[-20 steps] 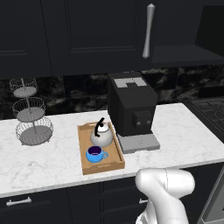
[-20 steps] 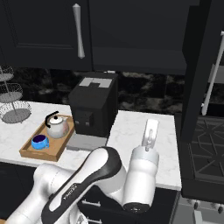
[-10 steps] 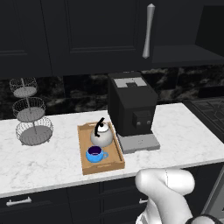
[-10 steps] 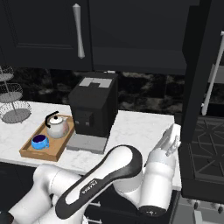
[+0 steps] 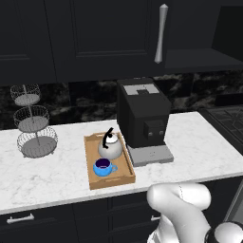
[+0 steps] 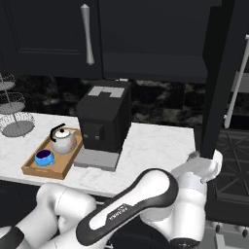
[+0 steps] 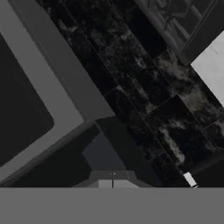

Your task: Pick the kettle from the counter and place it on the tray. Then pick the mug from the cabinet and place it on the tray. Then close the cabinet doors.

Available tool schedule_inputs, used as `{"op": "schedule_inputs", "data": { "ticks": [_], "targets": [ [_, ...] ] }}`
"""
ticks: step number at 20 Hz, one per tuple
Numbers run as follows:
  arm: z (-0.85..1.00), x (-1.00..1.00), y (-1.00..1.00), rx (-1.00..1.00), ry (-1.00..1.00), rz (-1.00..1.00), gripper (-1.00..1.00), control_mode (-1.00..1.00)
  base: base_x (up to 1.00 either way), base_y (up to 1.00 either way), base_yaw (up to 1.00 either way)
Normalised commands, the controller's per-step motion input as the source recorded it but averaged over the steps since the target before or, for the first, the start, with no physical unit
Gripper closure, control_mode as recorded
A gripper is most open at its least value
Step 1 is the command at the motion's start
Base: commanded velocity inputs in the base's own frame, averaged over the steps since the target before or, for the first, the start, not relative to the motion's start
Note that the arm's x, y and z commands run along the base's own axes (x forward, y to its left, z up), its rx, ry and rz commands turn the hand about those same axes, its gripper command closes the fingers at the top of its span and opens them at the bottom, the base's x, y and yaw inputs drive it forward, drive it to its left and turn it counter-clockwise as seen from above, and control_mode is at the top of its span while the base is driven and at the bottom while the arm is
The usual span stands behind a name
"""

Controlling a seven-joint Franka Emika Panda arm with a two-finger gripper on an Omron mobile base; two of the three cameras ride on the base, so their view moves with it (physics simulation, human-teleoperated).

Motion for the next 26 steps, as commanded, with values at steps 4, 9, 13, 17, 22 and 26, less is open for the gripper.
{"op": "schedule_inputs", "data": {
  "ticks": [4,9,13,17,22,26],
  "targets": [
    [0.00,0.00,-0.30,0.27,-0.22,0.14,1.00,-1.00,0.00,0.00,0.00],
    [0.00,0.00,-0.36,0.28,-0.31,0.13,1.00,-1.00,0.00,0.00,0.00],
    [0.10,0.00,-0.22,0.23,-0.46,0.11,1.00,-1.00,0.00,0.00,0.00],
    [0.35,0.00,-0.09,0.10,-0.43,0.06,1.00,-1.00,0.00,0.00,0.00],
    [0.61,-0.11,0.00,0.02,-0.39,0.01,1.00,-1.00,0.00,0.00,0.00],
    [0.75,-0.29,0.00,0.00,-0.25,0.00,1.00,-1.00,0.00,0.00,0.00]
  ]
}}
